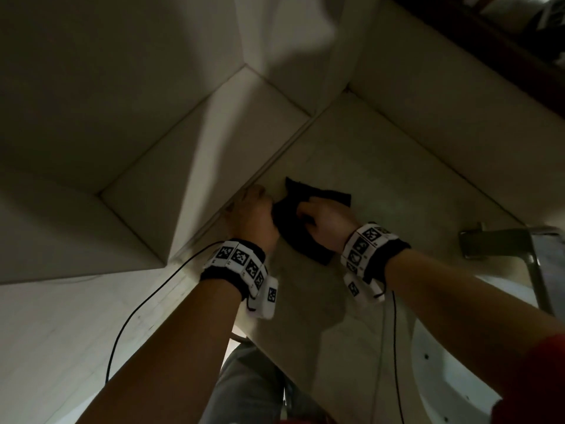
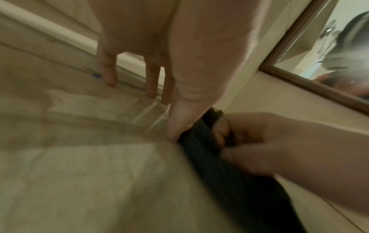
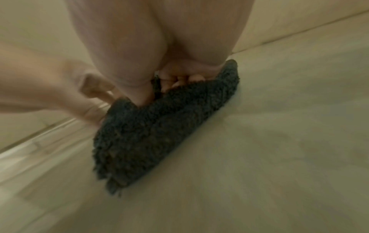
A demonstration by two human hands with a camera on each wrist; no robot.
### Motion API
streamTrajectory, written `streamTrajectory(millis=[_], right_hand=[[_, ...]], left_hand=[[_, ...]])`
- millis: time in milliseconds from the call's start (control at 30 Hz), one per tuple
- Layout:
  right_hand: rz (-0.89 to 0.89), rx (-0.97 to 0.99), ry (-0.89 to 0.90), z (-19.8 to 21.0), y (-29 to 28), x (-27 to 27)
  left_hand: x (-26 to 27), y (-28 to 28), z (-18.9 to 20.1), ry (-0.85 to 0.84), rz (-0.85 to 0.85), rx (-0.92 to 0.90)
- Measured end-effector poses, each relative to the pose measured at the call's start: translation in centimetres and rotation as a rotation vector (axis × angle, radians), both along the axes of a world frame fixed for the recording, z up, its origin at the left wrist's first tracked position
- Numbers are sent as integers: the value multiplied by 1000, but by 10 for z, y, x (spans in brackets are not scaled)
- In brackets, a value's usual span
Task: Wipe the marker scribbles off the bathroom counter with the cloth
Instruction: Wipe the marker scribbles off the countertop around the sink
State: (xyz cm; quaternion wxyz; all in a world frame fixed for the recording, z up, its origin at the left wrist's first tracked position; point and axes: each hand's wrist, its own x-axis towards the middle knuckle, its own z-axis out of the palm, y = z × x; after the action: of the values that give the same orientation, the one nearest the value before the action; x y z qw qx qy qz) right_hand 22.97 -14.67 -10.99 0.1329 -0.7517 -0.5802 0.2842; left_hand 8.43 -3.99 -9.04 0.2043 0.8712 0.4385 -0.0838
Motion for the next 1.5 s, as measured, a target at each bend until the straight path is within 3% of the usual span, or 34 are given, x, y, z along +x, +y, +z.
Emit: streamTrajectory(millis=[267, 633, 867, 1300, 1500], right_hand=[[-97, -4, -17, 5, -61, -8], [-541, -152, -73, 6, -101, 38], [-339, -158, -69, 8, -97, 9], [-381, -141, -58, 1, 23, 66], [-320, -189, -63, 7, 17, 63]], left_hand=[[-1, -4, 12, 82, -30, -63], [-3, -6, 16, 64, -40, -78], [1, 0, 1, 99, -53, -46], [0, -3, 1, 95, -27, -39], [-1, -4, 1, 60, 2, -70]])
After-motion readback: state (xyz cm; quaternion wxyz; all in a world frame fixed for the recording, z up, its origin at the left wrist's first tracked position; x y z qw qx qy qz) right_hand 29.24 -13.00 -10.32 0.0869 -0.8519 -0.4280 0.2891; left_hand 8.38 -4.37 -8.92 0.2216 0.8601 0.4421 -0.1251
